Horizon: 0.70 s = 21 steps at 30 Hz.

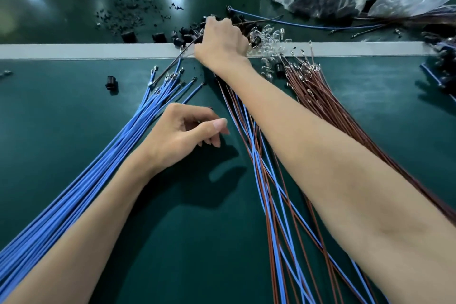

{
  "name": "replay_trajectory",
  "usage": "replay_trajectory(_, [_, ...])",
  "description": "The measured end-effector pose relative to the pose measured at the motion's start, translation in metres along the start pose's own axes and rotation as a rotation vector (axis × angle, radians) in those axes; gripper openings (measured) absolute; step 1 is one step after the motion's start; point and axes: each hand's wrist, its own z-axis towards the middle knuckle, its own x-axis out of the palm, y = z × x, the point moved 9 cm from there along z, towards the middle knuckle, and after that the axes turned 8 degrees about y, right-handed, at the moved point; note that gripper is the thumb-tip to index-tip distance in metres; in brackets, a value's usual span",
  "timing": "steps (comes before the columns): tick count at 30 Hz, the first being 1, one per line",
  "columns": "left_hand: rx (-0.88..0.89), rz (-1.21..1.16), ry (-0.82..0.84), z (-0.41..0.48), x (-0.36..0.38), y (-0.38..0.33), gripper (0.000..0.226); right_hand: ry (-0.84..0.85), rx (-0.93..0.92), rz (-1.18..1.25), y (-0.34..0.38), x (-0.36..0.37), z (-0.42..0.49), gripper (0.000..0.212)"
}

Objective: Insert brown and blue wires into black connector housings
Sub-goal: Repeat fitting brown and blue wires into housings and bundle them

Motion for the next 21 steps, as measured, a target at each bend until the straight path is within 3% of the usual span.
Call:
replay_trajectory(3, [0.023,-0.024,-0.033,0.0,-0.003,0.001,0.024,-0.054,-0.027,0.008,0.0,-0.011,-0.005,0.028])
replay_trajectory(6, [0.054,-0.071,-0.19,0.003,-0.015,0.003,0.012,-0.049,-0.071,0.143,0.0,-0.024,-0.023,0.021])
replay_trajectory(8, [0.104,-0.094,-0.335,0.003,-0.027,0.002,0.037,0.007,-0.121,0.296,-0.001,-0.027,-0.047,0.013])
replay_trajectory(10, [0.133,-0.066,-0.413,0.001,-0.034,0.002,0.051,0.09,-0.141,0.487,-0.006,-0.026,-0.077,0.017])
replay_trajectory(14, [0.126,0.123,-0.37,0.002,-0.026,0.001,0.024,0.238,-0.112,0.66,-0.017,-0.012,-0.119,0.019])
replay_trajectory(16, [0.145,0.202,-0.335,0.002,-0.02,-0.003,0.009,0.237,-0.11,0.543,-0.024,-0.015,-0.129,0.027])
replay_trajectory(21, [0.14,0.136,-0.274,0.005,-0.015,-0.003,0.019,-0.036,-0.106,-0.024,-0.07,-0.062,-0.177,0.041])
